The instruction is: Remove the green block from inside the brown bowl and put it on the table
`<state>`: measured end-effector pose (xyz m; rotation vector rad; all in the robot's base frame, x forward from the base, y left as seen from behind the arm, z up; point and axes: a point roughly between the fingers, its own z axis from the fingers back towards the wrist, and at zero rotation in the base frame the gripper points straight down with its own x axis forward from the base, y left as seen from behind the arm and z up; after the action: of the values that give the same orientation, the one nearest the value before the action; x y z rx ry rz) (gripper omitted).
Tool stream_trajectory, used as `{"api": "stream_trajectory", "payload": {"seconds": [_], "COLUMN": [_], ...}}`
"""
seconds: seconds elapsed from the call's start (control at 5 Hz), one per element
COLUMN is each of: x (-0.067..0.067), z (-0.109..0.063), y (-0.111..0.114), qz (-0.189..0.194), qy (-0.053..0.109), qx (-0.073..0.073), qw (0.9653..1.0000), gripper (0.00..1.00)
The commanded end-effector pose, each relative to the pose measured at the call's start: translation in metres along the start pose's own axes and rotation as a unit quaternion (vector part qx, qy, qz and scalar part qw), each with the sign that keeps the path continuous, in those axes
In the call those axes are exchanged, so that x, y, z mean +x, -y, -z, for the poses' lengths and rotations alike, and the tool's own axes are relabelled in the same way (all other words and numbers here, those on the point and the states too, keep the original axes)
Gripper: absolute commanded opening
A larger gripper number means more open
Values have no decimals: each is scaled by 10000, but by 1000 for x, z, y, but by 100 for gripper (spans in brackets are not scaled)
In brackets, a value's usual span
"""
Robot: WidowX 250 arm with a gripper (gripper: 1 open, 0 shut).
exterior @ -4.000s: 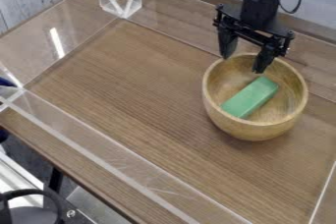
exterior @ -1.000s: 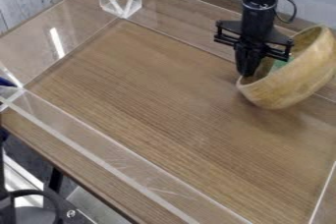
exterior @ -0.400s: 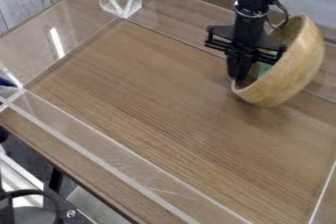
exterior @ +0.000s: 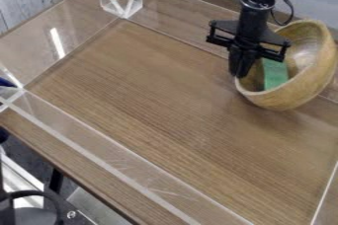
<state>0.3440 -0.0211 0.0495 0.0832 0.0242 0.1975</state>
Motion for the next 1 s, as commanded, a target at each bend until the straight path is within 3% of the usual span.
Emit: {"api": "stream_trajectory", "payload": {"seconds": [0.0,0.2,0.6,0.8], "x": [15,13,7,7], "z": [-6,10,25,19], "y": [-4,-1,-2,-12], "qz": [-95,-77,-96,-117], "qy": [202,94,128,201], "qx": [72,174,85,34], "qw": [9997,9998,9998,9997], "gripper": [0,0,0,0]}}
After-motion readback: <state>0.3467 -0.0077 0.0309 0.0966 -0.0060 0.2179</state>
